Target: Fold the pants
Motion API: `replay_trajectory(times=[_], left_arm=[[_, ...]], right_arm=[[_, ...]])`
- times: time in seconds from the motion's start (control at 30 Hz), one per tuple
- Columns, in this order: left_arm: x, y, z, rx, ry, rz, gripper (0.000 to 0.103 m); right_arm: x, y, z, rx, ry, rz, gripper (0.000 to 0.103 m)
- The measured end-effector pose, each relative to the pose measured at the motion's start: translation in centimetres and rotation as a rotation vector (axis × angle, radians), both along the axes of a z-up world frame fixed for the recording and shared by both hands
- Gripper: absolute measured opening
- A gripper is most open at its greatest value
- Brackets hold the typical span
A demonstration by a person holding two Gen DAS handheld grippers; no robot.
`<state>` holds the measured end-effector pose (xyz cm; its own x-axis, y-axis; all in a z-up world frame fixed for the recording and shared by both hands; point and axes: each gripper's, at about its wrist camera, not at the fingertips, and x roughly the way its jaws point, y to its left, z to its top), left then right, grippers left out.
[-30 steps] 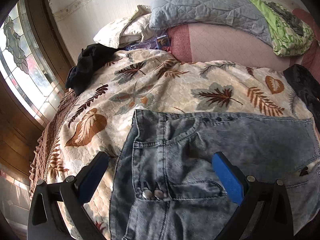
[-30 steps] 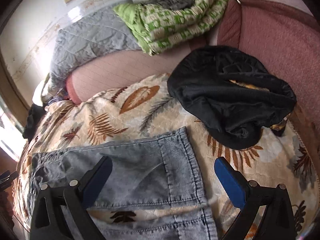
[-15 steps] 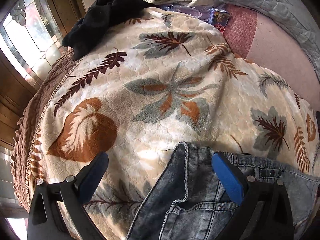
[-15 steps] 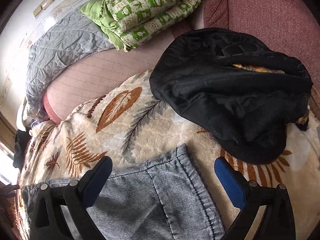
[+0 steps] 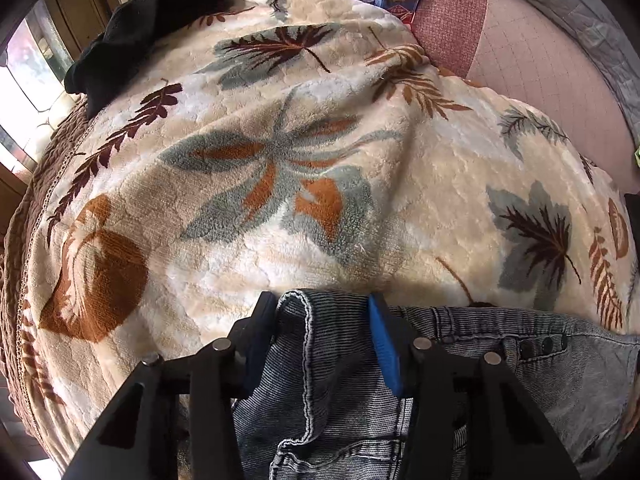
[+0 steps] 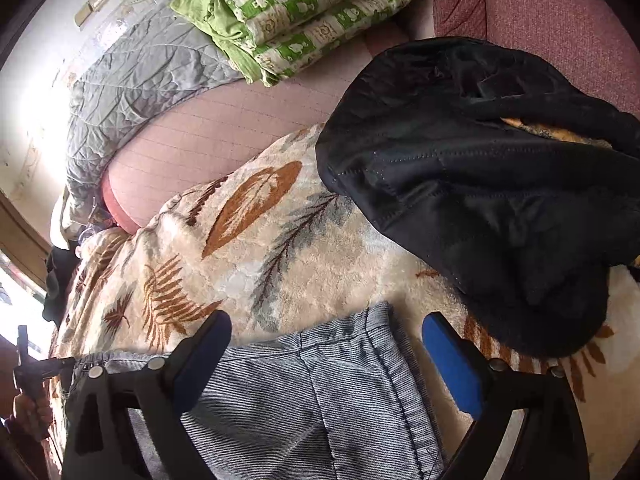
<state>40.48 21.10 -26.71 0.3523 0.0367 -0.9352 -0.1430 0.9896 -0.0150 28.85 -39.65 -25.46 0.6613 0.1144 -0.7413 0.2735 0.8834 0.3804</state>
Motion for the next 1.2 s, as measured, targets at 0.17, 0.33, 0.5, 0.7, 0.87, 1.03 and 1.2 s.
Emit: replay_trajectory(times=[0.17, 0.33, 0.5, 0.7, 0.87, 1.03, 1.2], left_arm=[[-0.1, -1.1, 0.2, 0.066, -0.038, -0.051, 0.045], [-0.5, -1.6, 0.0, 0.121, -0.073, -0.06, 0.046], [-1.5, -1.8, 1.0, 0.127, -0.109, -0.096, 0.018], [-3.0, -2.8, 3.9, 0.123, -0.174, -0.126, 0.012], [-6.9, -2.2, 9.7, 0.062, -0.289, -0.144, 0.012], [-14.1, -0.8, 14.8, 0.035, -0.379, -0.157, 0.012], [-23.2, 1.1, 15.8, 0.014, -0.414, -0.153, 0.012]], right_arm=[[0.0, -1.3, -0.4, 0.042, 0.009, 0.01, 0.091], [0.5, -1.8, -1.5, 0.053, 0.036, 0.014, 0.091], [2.1, -0.9, -3.4, 0.011, 0.095, 0.042, 0.07], [1.5, -0.7, -3.3, -0.048, 0.114, 0.019, 0.021], [-2.5, 0.1, 2.7, -0.096, -0.049, -0.007, 0.021], [-9.2, 0.2, 7.6, -0.064, -0.171, -0.032, 0.021], [-17.0, -0.5, 8.1, -0.016, -0.157, -0.012, 0.021]])
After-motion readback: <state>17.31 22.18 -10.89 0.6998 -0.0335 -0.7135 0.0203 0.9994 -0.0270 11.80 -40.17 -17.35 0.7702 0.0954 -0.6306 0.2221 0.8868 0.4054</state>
